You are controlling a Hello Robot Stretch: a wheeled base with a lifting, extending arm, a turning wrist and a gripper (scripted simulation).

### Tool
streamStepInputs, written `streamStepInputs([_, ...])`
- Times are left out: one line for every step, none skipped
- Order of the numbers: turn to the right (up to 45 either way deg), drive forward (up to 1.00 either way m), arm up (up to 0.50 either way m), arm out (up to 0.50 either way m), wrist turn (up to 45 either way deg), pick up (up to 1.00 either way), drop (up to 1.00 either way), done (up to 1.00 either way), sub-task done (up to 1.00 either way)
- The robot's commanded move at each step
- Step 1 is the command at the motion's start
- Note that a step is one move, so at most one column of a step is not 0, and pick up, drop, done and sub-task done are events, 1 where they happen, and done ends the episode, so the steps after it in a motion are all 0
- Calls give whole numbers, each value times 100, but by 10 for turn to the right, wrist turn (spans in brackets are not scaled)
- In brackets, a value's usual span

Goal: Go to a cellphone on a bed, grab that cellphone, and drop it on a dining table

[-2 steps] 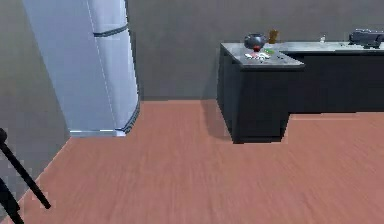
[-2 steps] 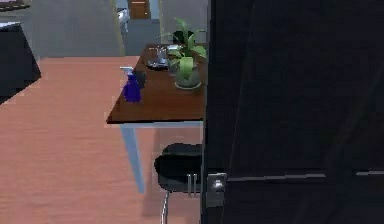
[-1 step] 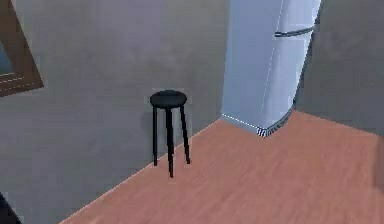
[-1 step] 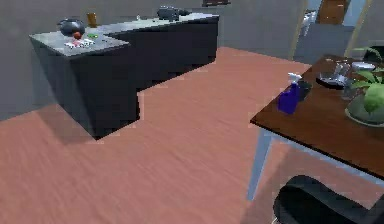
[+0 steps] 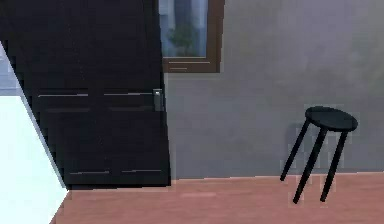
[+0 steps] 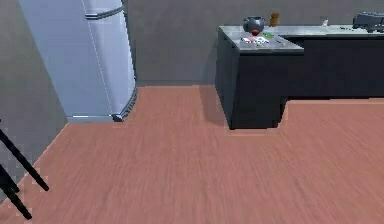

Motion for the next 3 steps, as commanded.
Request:
streamStepInputs([0,10,0,0,0,0,0,0,0])
streamStepInputs([330,0,0,0,0,0,0,0,0])
streamStepInputs([0,20,0,0,0,0,0,0,0])
